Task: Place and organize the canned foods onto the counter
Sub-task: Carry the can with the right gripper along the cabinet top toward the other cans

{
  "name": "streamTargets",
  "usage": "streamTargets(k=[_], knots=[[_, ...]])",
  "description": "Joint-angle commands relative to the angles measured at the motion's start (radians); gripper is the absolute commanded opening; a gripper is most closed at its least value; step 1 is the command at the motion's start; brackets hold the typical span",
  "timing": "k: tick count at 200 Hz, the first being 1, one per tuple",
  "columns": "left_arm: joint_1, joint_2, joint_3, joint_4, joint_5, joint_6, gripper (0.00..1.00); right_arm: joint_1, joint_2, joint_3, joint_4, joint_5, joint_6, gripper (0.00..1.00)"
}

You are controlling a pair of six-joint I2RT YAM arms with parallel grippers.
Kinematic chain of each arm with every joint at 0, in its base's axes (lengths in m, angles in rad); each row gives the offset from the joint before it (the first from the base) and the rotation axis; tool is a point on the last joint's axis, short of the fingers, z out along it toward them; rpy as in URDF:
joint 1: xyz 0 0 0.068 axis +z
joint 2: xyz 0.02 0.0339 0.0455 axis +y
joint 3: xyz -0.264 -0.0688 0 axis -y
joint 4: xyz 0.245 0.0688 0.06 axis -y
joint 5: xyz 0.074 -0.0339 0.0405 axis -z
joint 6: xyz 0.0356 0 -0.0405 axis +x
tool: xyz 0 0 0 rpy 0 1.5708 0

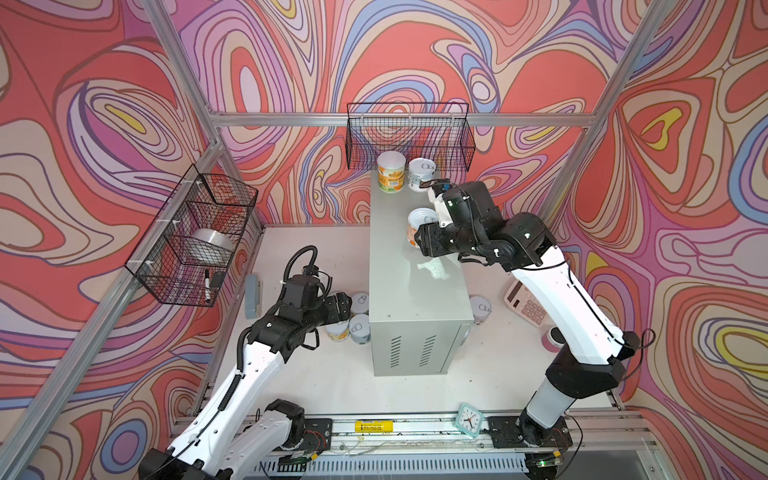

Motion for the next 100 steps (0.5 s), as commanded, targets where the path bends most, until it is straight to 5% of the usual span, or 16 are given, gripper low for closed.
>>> streamTargets(k=[1,100], knots=[[-0.003,0.017,0.018,0.021,0.000,-0.001,0.89,0.004,0.034,-0.002,0.077,0.010,-0.007,0.66],[-0.003,0.047,0.025,0.034,-0.007,0.016,0.89,-0.028,0.175,0.020,0.316,0.067,-0.011,0.62]])
